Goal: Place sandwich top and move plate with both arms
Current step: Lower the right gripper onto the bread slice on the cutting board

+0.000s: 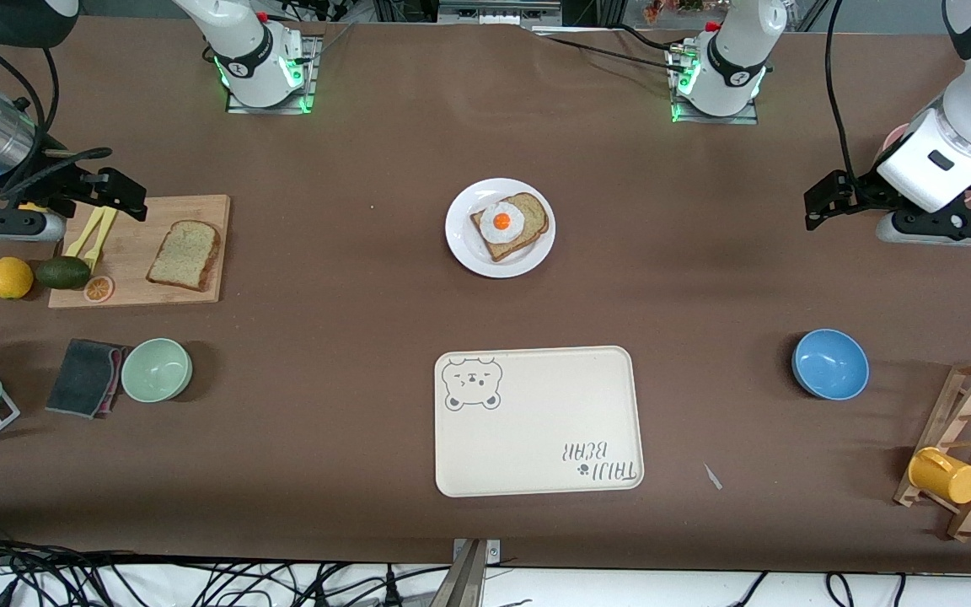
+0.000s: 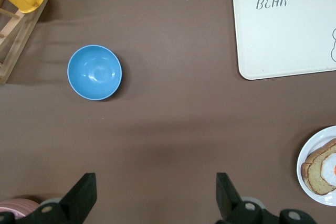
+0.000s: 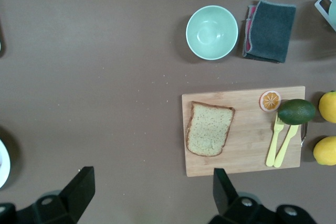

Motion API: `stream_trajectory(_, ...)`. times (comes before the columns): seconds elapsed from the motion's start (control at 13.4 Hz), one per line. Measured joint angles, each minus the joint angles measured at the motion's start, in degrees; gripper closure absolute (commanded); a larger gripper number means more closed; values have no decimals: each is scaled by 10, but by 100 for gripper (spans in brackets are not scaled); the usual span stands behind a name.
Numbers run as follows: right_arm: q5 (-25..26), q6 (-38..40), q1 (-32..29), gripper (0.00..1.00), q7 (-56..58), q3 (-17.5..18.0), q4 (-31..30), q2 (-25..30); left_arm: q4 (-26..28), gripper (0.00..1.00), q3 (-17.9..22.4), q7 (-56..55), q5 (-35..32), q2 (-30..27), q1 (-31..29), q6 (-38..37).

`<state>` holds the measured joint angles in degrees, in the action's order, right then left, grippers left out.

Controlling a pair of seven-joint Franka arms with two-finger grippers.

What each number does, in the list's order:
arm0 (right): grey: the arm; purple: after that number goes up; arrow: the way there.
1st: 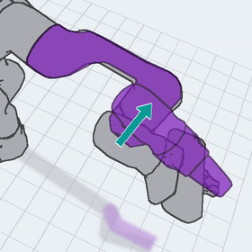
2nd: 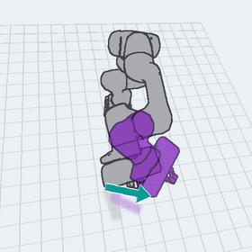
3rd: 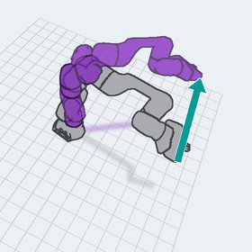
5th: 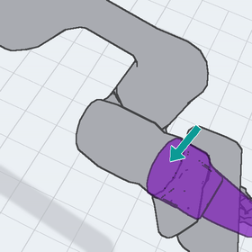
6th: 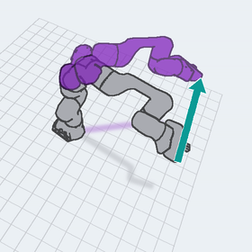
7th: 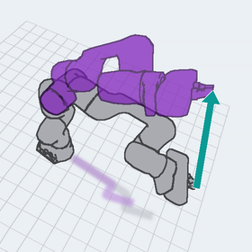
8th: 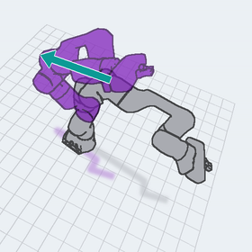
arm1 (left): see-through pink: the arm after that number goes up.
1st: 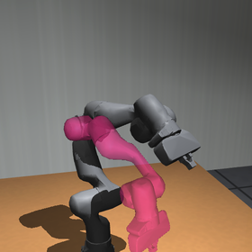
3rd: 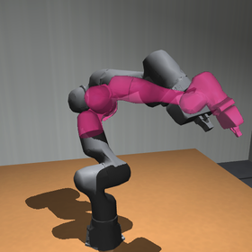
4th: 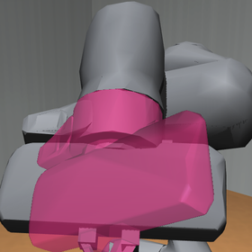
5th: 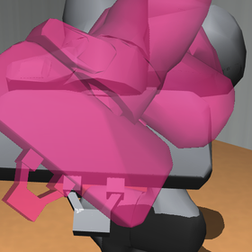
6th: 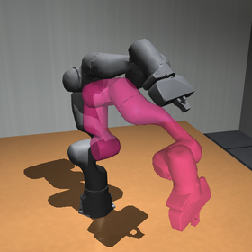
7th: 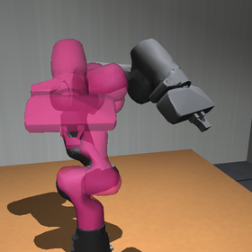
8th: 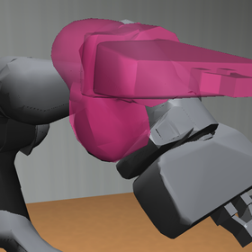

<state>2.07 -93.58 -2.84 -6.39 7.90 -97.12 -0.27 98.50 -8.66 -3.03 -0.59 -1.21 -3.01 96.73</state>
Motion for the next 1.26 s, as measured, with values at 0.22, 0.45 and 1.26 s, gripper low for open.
stream_trajectory(0.22,0,0,0,2,-1,5,-11,0,-2,0,0,0,0,0,-1,0)
stream_trajectory(0.45,0,6,0,2,-1,5,-24,-5,-6,0,0,0,0,0,-1,0)
stream_trajectory(1.26,94,-264,1,1,-79,13,-254,-81,-9,0,0,0,0,0,-1,0)
